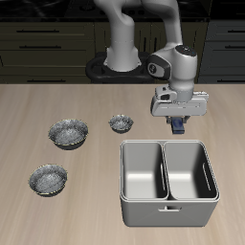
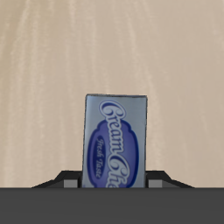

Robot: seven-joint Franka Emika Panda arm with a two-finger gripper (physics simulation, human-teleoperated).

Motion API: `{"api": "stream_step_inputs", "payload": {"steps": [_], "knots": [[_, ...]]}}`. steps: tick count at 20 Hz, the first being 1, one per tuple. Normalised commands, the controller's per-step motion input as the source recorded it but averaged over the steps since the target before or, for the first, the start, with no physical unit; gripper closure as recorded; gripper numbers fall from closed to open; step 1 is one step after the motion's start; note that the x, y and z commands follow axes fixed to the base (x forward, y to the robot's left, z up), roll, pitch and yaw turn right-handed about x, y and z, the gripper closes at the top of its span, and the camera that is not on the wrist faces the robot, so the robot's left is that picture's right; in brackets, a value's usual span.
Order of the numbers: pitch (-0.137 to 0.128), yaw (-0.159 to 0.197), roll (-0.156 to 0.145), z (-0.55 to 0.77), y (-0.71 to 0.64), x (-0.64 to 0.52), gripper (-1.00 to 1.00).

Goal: Place the cream cheese in the smallest bowl

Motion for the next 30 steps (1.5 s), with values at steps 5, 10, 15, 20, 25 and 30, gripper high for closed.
{"api": "stream_step_inputs", "payload": {"steps": [5, 10, 15, 20, 25, 30], "knots": [[-0.001, -0.021, 0.008, 0.11, -0.06, -0.04, 1.00], [0.020, -0.003, 0.026, 0.23, -0.15, -0.01, 1.00], [-0.022, -0.026, 0.033, 0.55, -0.38, -0.04, 1.00], [0.003, -0.038, 0.023, 0.39, -0.52, 0.06, 1.00], [-0.033, 0.027, 0.014, 0.42, -0.57, 0.07, 1.00], [-0.014, 0.053, -0.012, 0.28, -0.40, 0.15, 1.00]]}}
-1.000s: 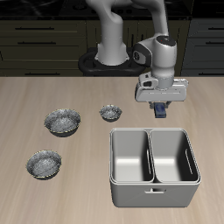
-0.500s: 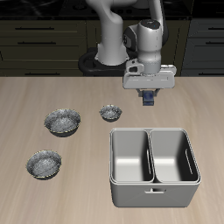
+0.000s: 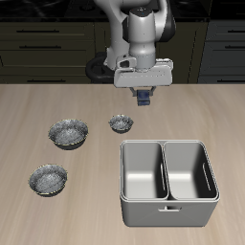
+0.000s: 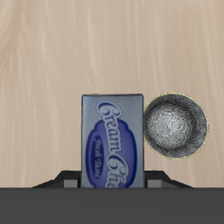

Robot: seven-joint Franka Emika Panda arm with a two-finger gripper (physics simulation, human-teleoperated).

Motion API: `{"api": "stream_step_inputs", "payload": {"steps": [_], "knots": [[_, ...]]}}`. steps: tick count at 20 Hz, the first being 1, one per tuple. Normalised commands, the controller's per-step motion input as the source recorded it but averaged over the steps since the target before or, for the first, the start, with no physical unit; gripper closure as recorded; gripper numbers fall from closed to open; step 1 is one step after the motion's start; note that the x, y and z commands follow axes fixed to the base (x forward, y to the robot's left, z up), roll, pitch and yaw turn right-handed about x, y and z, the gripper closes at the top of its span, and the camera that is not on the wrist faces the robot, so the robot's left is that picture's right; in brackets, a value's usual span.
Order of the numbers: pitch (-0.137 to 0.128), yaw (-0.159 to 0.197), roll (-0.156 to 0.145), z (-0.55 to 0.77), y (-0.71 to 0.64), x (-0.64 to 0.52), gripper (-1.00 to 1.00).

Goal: Place the cream cheese in the smallest bowl

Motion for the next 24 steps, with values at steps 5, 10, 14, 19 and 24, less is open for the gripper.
{"api": "stream_step_inputs", "payload": {"steps": [5, 10, 14, 19, 24], "knots": [[0.009, 0.089, 0.008, 0.15, -0.31, 0.27, 1.00], [0.039, 0.024, 0.019, 0.03, -0.38, 0.19, 1.00], [0.004, -0.014, -0.014, -0.07, -0.26, -0.02, 1.00], [0.005, 0.004, -0.025, -0.07, -0.13, 0.03, 1.00], [-0.006, 0.000, -0.024, -0.06, -0.09, 0.07, 1.00]]}}
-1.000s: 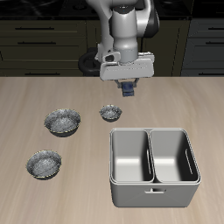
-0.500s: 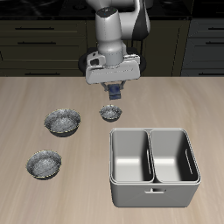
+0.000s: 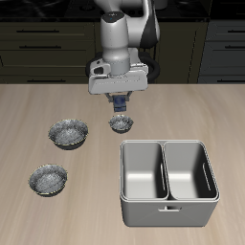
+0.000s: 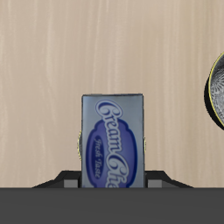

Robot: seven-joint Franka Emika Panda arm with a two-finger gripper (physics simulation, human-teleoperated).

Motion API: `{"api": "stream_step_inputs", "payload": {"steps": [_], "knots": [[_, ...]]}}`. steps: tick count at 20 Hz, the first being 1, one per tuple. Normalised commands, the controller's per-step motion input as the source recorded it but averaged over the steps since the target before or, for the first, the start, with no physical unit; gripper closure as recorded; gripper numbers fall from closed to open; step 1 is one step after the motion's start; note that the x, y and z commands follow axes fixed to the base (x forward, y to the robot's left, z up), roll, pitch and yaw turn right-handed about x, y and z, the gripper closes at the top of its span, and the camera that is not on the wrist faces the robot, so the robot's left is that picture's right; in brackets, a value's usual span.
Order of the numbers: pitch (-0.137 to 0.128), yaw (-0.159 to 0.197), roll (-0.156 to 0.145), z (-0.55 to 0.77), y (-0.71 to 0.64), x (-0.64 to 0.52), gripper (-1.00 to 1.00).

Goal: Place the cream cheese in the smallest bowl

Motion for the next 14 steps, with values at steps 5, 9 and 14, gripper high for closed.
{"api": "stream_step_inputs", "payload": {"steps": [5, 9, 14], "knots": [[0.022, -0.017, -0.026, -0.19, -0.09, 0.01, 1.00], [0.019, -0.007, -0.016, -0.18, -0.02, -0.02, 1.00], [0.031, 0.004, -0.025, -0.21, -0.04, 0.01, 1.00]]}}
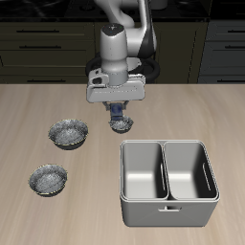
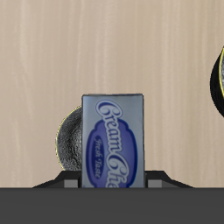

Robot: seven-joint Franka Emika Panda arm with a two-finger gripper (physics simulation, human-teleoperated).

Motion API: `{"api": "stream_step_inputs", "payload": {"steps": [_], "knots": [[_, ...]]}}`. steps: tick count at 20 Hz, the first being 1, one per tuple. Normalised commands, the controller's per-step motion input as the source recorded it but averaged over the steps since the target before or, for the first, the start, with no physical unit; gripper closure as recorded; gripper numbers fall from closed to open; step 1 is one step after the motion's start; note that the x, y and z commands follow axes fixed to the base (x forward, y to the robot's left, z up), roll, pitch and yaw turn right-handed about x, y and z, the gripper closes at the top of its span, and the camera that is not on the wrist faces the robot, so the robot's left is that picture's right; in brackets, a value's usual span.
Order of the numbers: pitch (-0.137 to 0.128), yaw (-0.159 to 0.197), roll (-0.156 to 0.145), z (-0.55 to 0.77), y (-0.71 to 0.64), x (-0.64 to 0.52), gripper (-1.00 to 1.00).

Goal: Place the cream cheese in the smallest bowl

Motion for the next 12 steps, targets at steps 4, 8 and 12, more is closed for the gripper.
{"api": "stream_step_inputs", "payload": {"steps": [4, 8, 12], "knots": [[0.045, 0.012, 0.006, -0.18, 0.11, 0.04, 1.00], [0.009, -0.008, -0.024, -0.03, 0.03, -0.06, -1.00], [0.014, -0.008, 0.009, 0.00, 0.08, -0.02, -1.00]]}}
